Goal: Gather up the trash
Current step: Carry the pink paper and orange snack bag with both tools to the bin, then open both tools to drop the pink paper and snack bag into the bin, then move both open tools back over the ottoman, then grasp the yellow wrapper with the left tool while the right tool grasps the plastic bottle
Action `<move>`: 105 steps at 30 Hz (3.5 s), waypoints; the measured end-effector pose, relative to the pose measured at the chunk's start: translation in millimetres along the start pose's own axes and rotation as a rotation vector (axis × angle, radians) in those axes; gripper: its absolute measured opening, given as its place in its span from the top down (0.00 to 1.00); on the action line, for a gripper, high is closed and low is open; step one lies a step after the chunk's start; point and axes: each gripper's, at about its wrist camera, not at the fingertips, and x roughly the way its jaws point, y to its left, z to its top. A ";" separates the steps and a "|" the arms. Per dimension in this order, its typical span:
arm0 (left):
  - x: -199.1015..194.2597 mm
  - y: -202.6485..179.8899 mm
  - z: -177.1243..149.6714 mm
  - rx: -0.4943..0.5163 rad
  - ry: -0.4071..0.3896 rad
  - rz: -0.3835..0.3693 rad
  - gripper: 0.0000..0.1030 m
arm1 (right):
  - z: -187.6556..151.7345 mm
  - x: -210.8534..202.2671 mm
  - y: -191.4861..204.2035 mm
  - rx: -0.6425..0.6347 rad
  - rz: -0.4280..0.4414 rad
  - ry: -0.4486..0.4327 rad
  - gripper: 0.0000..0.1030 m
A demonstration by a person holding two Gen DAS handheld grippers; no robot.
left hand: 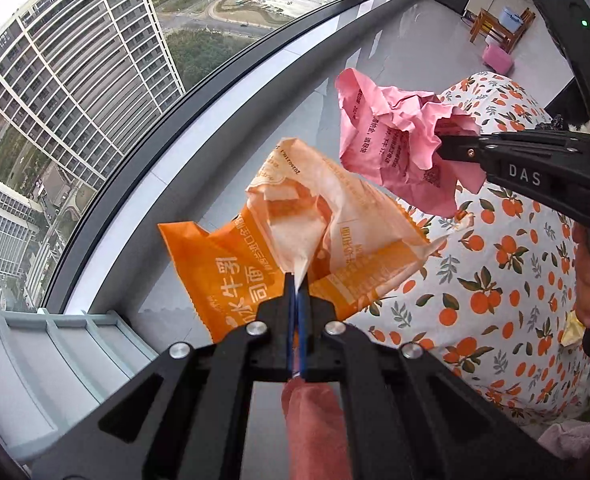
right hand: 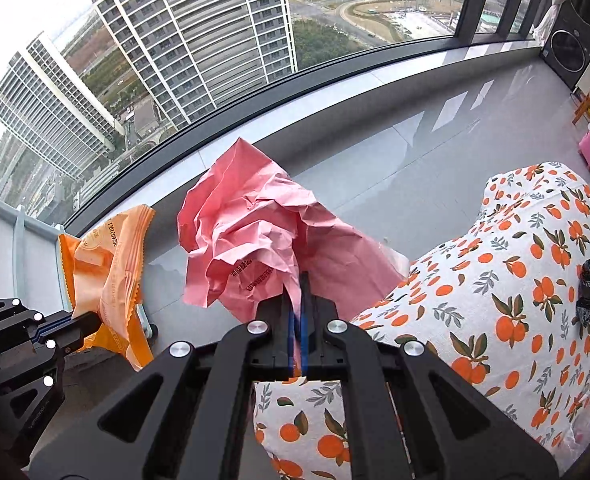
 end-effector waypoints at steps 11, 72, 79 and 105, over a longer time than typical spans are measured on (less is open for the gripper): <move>119.4 110.5 -17.2 -0.090 0.077 0.050 0.98 | 23.4 189.6 96.5 -0.050 0.086 0.173 0.98; 37.1 -151.1 39.1 0.478 -0.007 -0.243 0.36 | -124.9 -64.0 -102.8 0.489 -0.158 -0.036 0.64; -13.5 -277.5 15.7 0.731 -0.021 -0.379 0.36 | -221.9 -151.7 -159.2 0.721 -0.312 -0.054 0.64; 26.8 -490.5 -118.2 1.121 0.173 -0.443 0.41 | -388.3 -168.2 -320.8 1.044 -0.278 -0.120 0.64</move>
